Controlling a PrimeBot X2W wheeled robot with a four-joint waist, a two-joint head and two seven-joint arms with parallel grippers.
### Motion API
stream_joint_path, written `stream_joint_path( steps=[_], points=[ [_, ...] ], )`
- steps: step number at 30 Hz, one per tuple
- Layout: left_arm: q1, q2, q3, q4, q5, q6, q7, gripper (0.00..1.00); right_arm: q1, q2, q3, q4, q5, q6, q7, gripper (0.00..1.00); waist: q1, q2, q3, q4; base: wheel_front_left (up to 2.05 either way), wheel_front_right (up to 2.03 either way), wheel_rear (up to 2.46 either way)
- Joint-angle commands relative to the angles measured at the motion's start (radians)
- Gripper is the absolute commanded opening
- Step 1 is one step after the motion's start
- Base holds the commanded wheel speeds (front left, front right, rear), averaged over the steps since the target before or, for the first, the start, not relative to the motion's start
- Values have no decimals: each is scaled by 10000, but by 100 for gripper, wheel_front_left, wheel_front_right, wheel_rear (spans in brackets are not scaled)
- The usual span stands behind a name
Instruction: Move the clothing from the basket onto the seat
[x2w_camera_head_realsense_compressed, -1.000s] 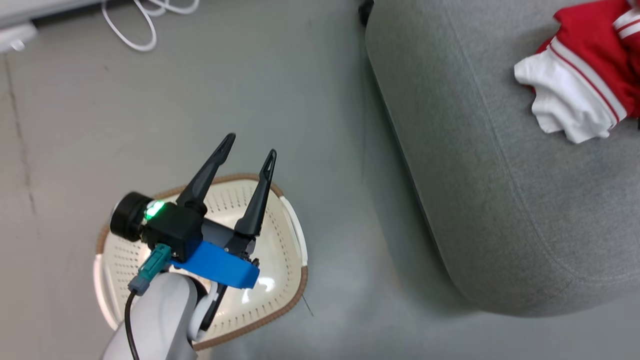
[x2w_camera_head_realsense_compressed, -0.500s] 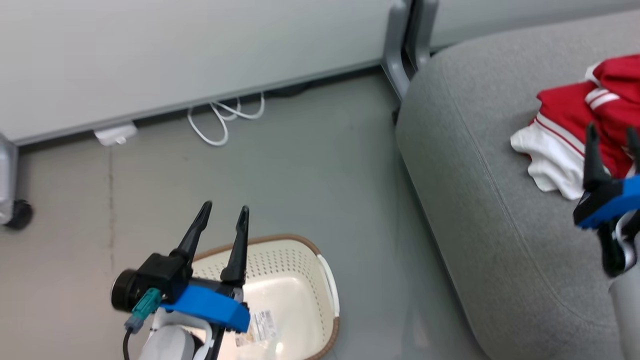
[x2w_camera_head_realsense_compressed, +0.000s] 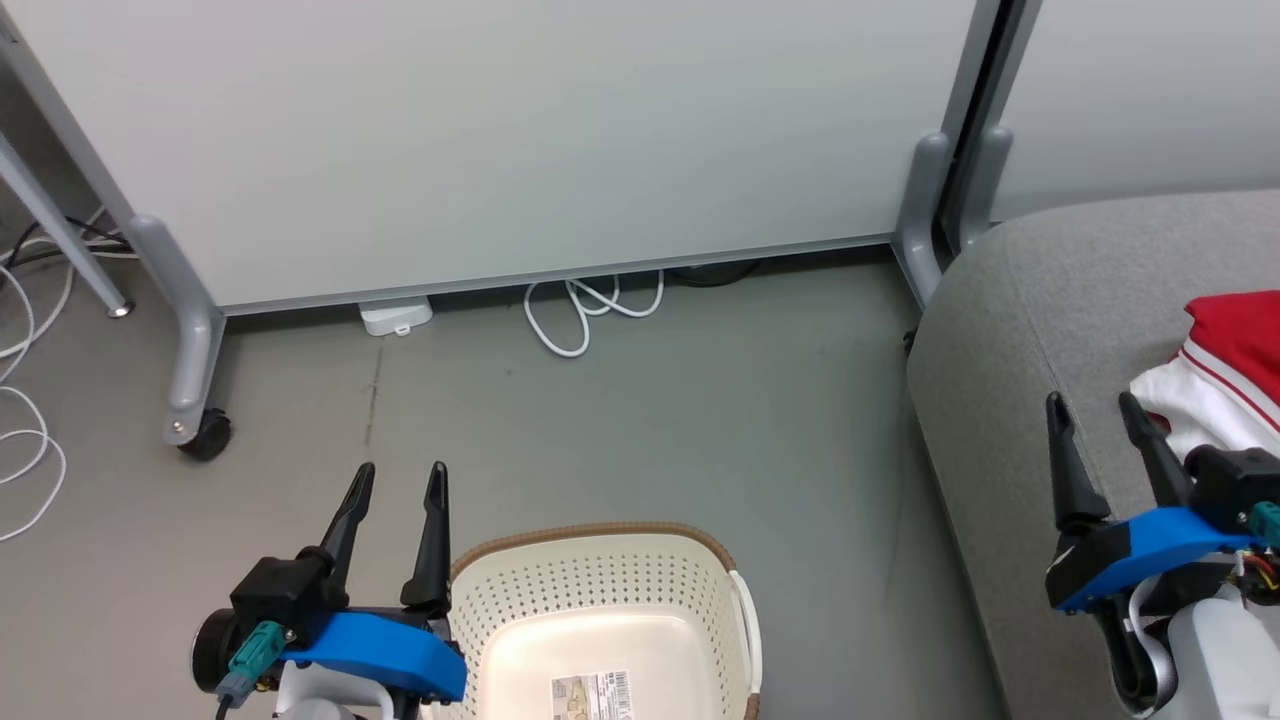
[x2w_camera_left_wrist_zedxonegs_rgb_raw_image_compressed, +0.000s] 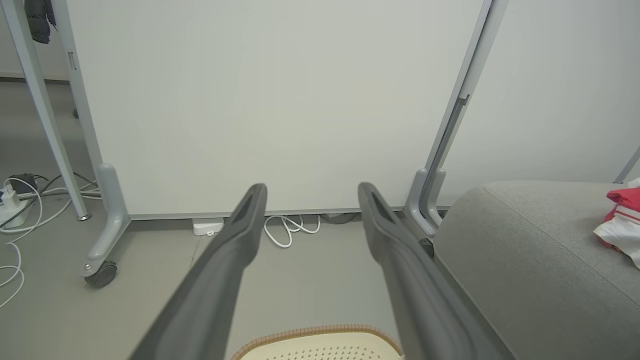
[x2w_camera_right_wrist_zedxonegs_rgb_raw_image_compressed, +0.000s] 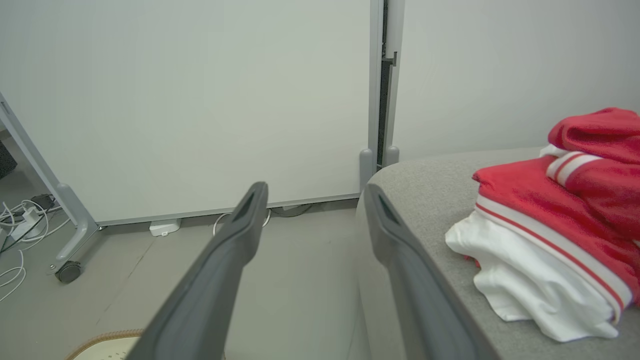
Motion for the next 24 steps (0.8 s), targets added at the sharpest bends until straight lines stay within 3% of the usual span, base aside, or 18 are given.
stream_joint_path(
  steps=[1, 12, 24],
  points=[
    [155, 23, 131, 33, 47, -27, -28, 100, 533, 220, 67, -563, -161, 1, 158, 100, 2, -1, -329, 376, 0, 0, 0],
    [398, 23, 706, 134, 78, -28, -28, 100, 1939, 1018, 143, -2438, -608, 1, 839, 100, 2, -1, -506, 670, 0, 0, 0],
    [589, 90, 707, 388, 36, -29, -28, 100, 2499, 1373, 433, -2952, -571, 1, 1048, 100, 2, -1, -512, 616, 0, 0, 0]
  ],
)
